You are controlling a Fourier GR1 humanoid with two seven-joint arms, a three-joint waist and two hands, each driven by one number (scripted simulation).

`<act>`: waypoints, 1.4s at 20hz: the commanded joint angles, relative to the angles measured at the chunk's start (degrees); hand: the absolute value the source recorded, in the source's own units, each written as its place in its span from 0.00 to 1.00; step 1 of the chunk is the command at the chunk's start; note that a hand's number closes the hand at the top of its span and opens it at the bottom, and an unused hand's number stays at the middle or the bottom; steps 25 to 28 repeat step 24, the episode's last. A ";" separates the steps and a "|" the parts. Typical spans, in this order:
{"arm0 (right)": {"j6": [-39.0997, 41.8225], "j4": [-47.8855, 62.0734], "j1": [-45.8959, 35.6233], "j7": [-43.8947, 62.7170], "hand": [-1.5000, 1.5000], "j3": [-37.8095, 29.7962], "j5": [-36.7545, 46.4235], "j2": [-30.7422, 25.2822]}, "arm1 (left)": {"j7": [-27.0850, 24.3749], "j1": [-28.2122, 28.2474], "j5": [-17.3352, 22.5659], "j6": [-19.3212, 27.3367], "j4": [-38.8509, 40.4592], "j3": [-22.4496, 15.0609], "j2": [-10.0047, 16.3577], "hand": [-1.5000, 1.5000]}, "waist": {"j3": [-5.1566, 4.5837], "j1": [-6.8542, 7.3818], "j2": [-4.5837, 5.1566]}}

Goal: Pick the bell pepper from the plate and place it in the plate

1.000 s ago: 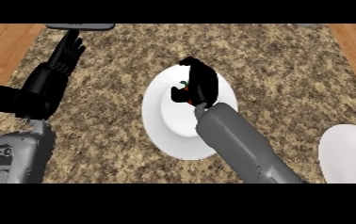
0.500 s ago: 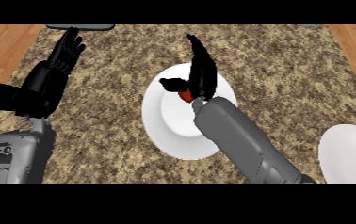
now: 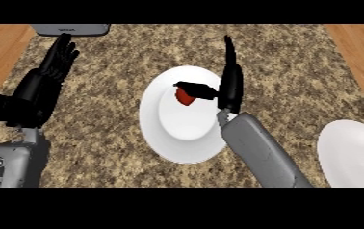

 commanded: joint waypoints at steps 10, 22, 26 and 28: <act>15.52 -26.96 27.64 -12.81 0.00 -10.65 -11.97 -17.76 | -0.35 2.89 1.13 -1.71 -2.26 2.31 0.79 0.50 | 0.01 -0.37 -0.02; 25.60 -35.82 46.13 -22.26 0.00 -19.08 -13.67 -19.72 | -0.48 -0.08 0.94 -2.75 1.02 3.02 -0.28 0.50 | -0.02 -0.30 0.03; 27.74 -30.52 45.33 -26.97 0.00 -22.27 -14.87 -20.93 | -3.46 1.35 -0.34 -2.92 1.89 2.65 -0.28 0.50 | -0.01 -0.22 0.07; 27.74 -30.52 45.33 -26.97 0.00 -22.27 -14.87 -20.93 | -3.46 1.35 -0.34 -2.92 1.89 2.65 -0.28 0.50 | -0.01 -0.22 0.07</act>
